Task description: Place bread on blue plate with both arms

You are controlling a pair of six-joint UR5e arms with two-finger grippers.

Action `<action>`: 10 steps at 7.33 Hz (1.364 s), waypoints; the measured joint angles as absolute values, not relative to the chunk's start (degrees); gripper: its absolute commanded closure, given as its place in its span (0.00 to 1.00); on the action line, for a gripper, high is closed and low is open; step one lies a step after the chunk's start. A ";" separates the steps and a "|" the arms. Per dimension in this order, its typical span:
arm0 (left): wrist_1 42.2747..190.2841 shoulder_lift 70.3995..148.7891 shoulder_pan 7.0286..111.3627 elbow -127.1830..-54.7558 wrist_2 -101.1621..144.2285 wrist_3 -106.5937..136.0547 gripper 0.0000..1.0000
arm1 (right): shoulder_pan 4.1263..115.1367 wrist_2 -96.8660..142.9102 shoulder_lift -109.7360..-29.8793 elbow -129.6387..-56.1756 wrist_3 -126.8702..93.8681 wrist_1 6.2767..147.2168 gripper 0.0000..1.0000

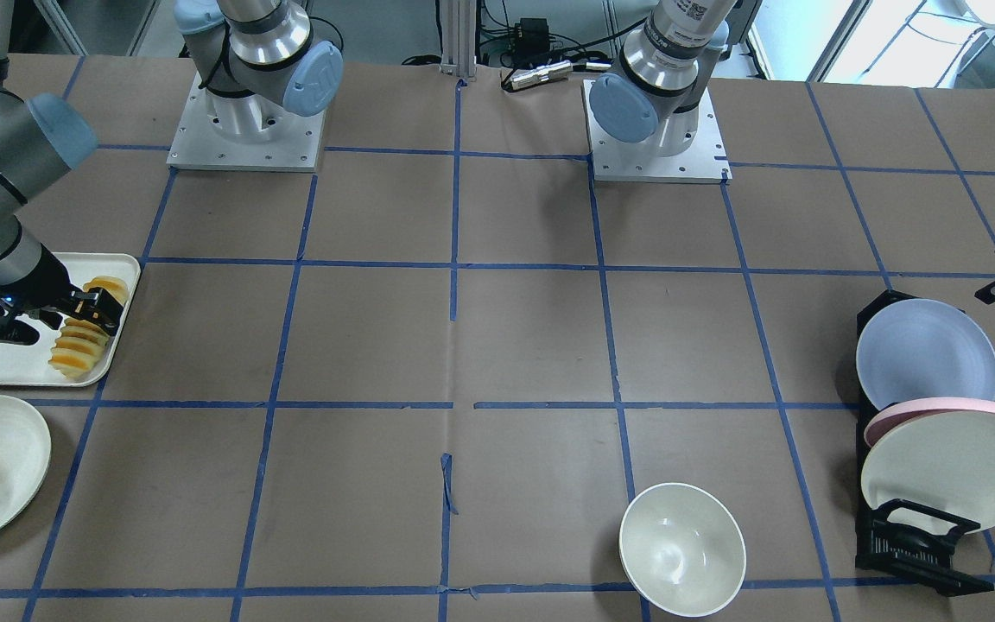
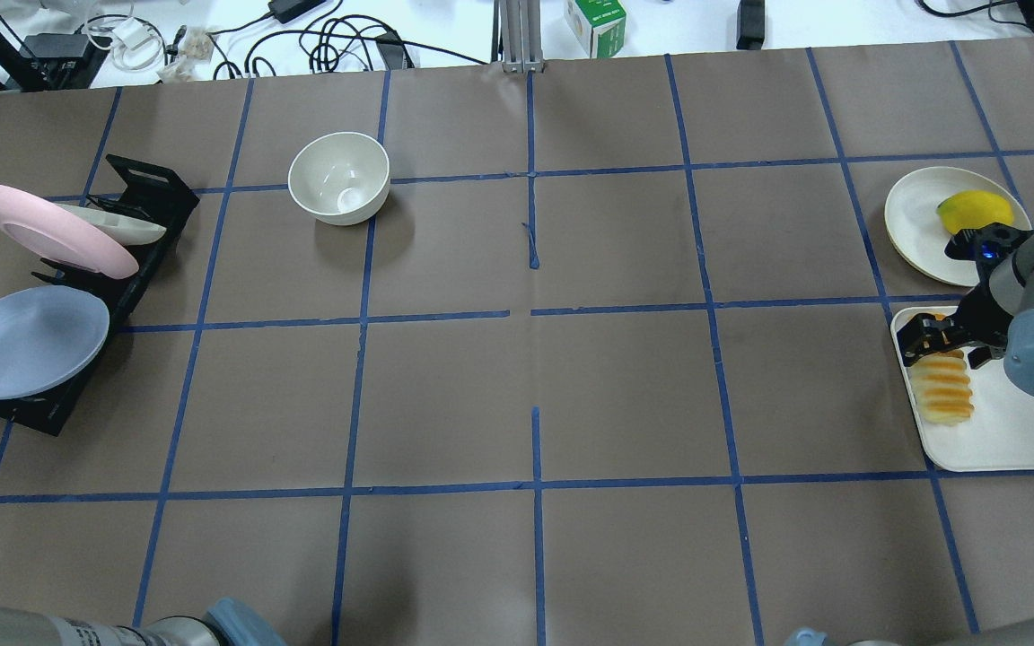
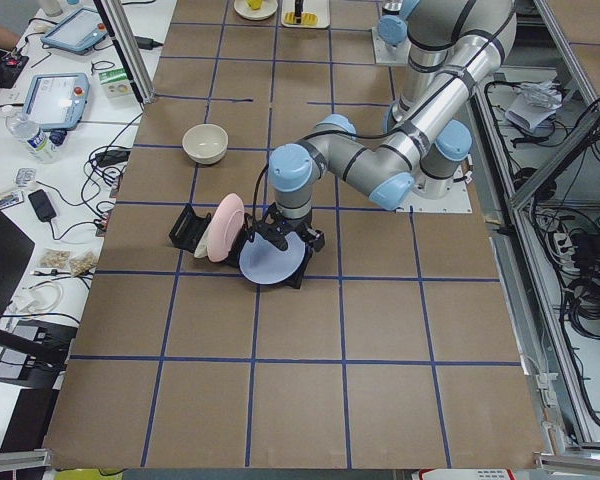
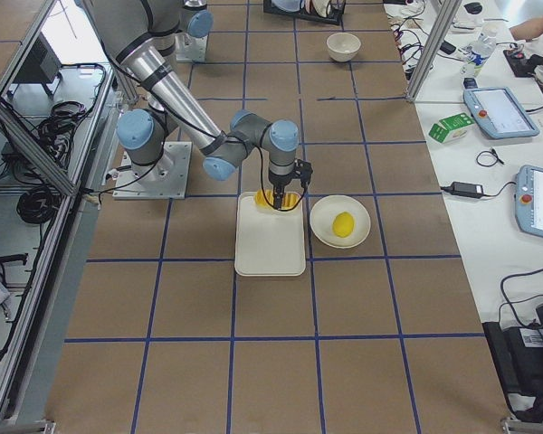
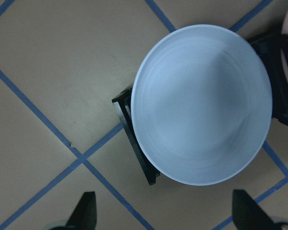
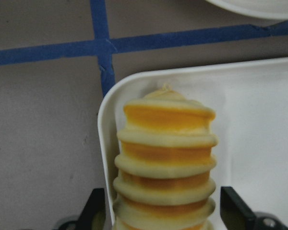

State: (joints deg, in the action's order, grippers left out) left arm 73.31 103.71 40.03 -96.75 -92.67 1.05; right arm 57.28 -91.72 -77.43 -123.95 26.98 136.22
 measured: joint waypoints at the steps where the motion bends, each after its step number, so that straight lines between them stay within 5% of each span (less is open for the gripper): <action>1: 71.14 106.23 39.40 -96.67 -93.11 1.13 0.17 | 57.20 -91.65 -77.43 -123.87 27.03 136.34 0.77; 3: 67.77 109.87 38.84 -96.83 -93.26 1.30 0.21 | 57.16 -91.54 -77.57 -123.69 27.08 136.32 0.89; 7: 62.05 113.35 38.73 -96.98 -93.12 1.39 0.39 | 57.37 -91.63 -79.54 -117.86 27.72 128.61 0.89; 8: 61.45 113.95 38.70 -97.06 -93.09 1.40 0.73 | 57.60 -91.50 -79.83 -114.03 27.81 123.34 0.90; 9: 61.28 114.23 38.69 -97.00 -93.04 1.36 0.93 | 57.96 -91.38 -79.95 -110.11 27.84 118.22 0.93; 10: 61.38 114.23 38.68 -97.00 -93.02 1.20 1.00 | 58.57 -90.97 -79.97 -106.40 27.81 113.04 0.94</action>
